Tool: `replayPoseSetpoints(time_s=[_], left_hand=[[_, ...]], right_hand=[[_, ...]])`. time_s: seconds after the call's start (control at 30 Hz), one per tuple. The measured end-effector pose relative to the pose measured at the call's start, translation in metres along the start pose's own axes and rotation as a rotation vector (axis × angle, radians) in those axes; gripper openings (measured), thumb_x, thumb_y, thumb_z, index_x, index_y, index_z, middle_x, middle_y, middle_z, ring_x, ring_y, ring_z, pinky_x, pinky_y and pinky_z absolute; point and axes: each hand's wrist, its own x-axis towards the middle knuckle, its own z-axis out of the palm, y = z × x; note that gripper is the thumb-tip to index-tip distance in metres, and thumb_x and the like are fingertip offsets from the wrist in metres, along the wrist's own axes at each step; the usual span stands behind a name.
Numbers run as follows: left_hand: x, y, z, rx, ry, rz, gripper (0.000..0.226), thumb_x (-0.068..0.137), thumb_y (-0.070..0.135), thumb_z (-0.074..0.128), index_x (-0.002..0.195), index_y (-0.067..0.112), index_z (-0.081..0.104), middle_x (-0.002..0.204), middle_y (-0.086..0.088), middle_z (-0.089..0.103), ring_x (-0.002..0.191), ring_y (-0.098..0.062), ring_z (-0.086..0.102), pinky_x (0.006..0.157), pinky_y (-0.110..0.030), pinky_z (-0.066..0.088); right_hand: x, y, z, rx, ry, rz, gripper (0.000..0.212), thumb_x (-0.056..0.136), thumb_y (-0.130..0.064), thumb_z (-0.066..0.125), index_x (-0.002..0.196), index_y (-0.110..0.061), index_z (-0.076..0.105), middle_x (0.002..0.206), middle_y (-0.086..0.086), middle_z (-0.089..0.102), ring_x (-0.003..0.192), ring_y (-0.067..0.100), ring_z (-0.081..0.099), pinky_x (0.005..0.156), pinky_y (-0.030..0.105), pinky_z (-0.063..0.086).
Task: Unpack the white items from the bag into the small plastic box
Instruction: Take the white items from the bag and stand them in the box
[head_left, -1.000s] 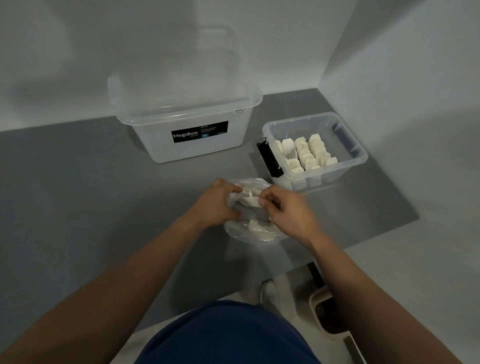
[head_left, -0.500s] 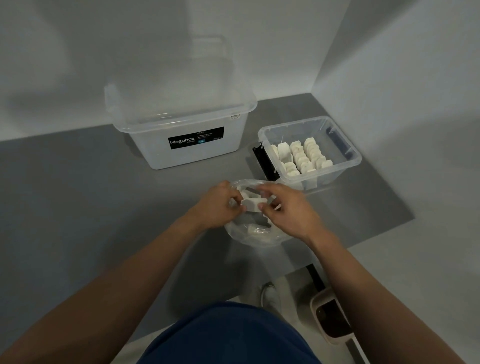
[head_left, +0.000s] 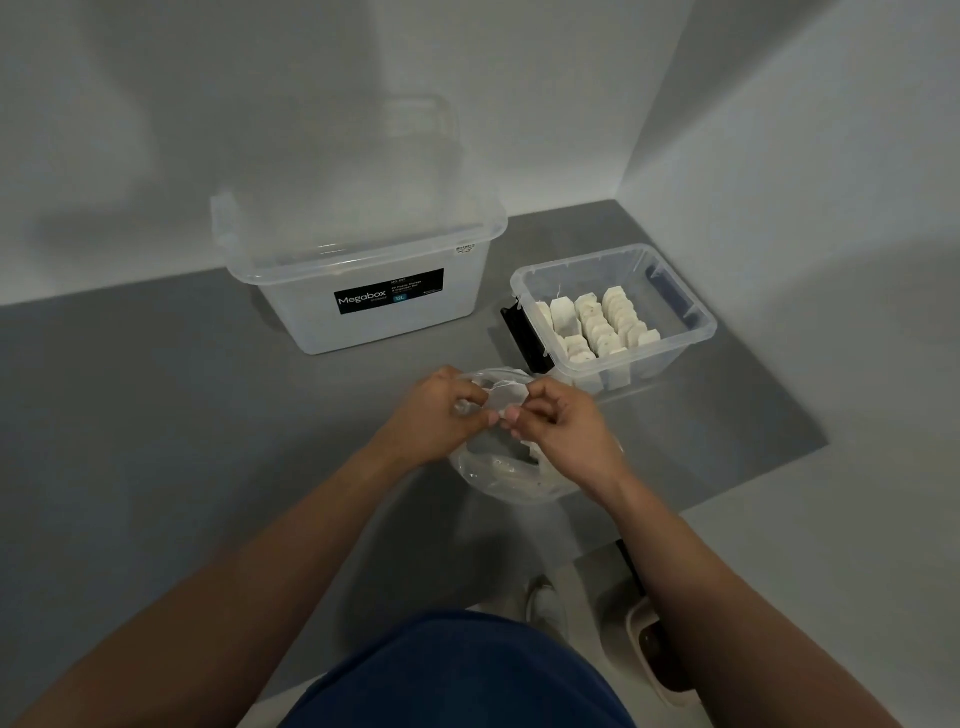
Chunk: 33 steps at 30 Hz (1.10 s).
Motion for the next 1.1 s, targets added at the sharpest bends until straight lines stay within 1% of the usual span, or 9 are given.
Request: replayPoseSetpoints(time_s=[0.07, 0.17, 0.27, 0.37, 0.53, 0.7, 0.9, 1.0, 1.1], left_hand=[[0.001, 0.001, 0.000, 0.021, 0.005, -0.003, 0.017, 0.083, 0.037, 0.076, 0.093, 0.025, 0.078, 0.102, -0.005, 0.062, 0.090, -0.018, 0.061, 0.080, -0.025, 0.047], [0.001, 0.002, -0.001, 0.041, 0.008, 0.008, 0.015, 0.084, 0.035, 0.075, 0.096, 0.025, 0.079, 0.102, -0.005, 0.061, 0.089, -0.019, 0.060, 0.079, -0.026, 0.047], [0.001, 0.004, 0.000, 0.057, -0.003, 0.025, 0.015, 0.083, 0.034, 0.076, 0.094, 0.025, 0.079, 0.102, -0.006, 0.062, 0.090, -0.021, 0.062, 0.081, -0.032, 0.051], [0.000, 0.008, 0.002, 0.041, 0.036, -0.003, 0.015, 0.082, 0.033, 0.077, 0.093, 0.022, 0.078, 0.104, -0.004, 0.063, 0.088, -0.019, 0.062, 0.081, -0.033, 0.051], [-0.001, 0.012, 0.004, 0.042, 0.070, -0.039, 0.017, 0.082, 0.034, 0.078, 0.095, 0.023, 0.078, 0.109, -0.001, 0.063, 0.090, -0.017, 0.060, 0.077, -0.024, 0.045], [-0.002, 0.012, 0.005, 0.027, 0.054, -0.095, 0.038, 0.078, 0.048, 0.077, 0.113, 0.039, 0.067, 0.104, 0.009, 0.060, 0.086, -0.007, 0.058, 0.071, -0.013, 0.039], [0.001, 0.012, 0.013, -0.019, 0.129, -0.264, 0.037, 0.079, 0.044, 0.078, 0.112, 0.039, 0.065, 0.106, 0.011, 0.060, 0.090, -0.008, 0.060, 0.069, -0.003, 0.035], [0.001, 0.014, 0.016, -0.035, 0.170, -0.299, 0.039, 0.077, 0.042, 0.080, 0.113, 0.039, 0.065, 0.105, 0.010, 0.061, 0.087, -0.007, 0.059, 0.068, -0.004, 0.035], [0.002, 0.017, 0.017, -0.045, 0.188, -0.323, 0.042, 0.076, 0.041, 0.081, 0.115, 0.036, 0.066, 0.105, 0.011, 0.060, 0.085, -0.004, 0.057, 0.068, -0.001, 0.034]], right_hand=[[0.001, 0.000, -0.002, -0.160, 0.007, -0.033, 0.016, 0.088, -0.024, 0.076, 0.102, -0.024, 0.070, 0.093, -0.004, 0.077, 0.089, 0.014, 0.074, 0.088, 0.044, 0.059], [0.000, -0.012, -0.010, -0.331, 0.064, -0.103, 0.031, 0.087, -0.033, 0.076, 0.116, -0.037, 0.067, 0.099, -0.014, 0.072, 0.087, 0.002, 0.071, 0.082, 0.027, 0.059], [0.000, -0.027, -0.016, -0.499, 0.060, -0.224, 0.019, 0.094, -0.031, 0.069, 0.113, -0.028, 0.072, 0.097, -0.014, 0.072, 0.079, 0.001, 0.068, 0.075, 0.013, 0.052], [0.003, -0.036, -0.021, -0.639, 0.019, -0.307, 0.013, 0.095, -0.025, 0.067, 0.104, -0.022, 0.076, 0.093, -0.010, 0.073, 0.081, 0.004, 0.065, 0.075, 0.015, 0.050], [0.010, -0.045, -0.030, -0.674, -0.039, -0.313, 0.012, 0.094, -0.024, 0.069, 0.102, -0.020, 0.078, 0.093, -0.009, 0.074, 0.080, 0.005, 0.065, 0.076, 0.020, 0.052], [0.014, -0.065, -0.049, -0.682, -0.070, -0.359, 0.011, 0.095, -0.025, 0.068, 0.101, -0.021, 0.077, 0.091, -0.009, 0.074, 0.079, 0.005, 0.065, 0.076, 0.022, 0.053], [0.052, -0.096, -0.115, -0.449, 0.184, -0.459, 0.006, 0.093, -0.024, 0.071, 0.097, -0.025, 0.076, 0.089, -0.019, 0.072, 0.082, -0.001, 0.069, 0.074, 0.012, 0.052], [0.086, -0.100, -0.142, -0.527, 0.284, -0.489, 0.008, 0.094, -0.027, 0.070, 0.098, -0.025, 0.076, 0.092, -0.016, 0.070, 0.082, 0.002, 0.065, 0.073, 0.008, 0.046], [0.123, -0.088, -0.155, -0.697, 0.219, -0.425, 0.012, 0.095, -0.027, 0.069, 0.101, -0.020, 0.076, 0.096, -0.008, 0.069, 0.080, 0.009, 0.064, 0.072, 0.009, 0.042]])
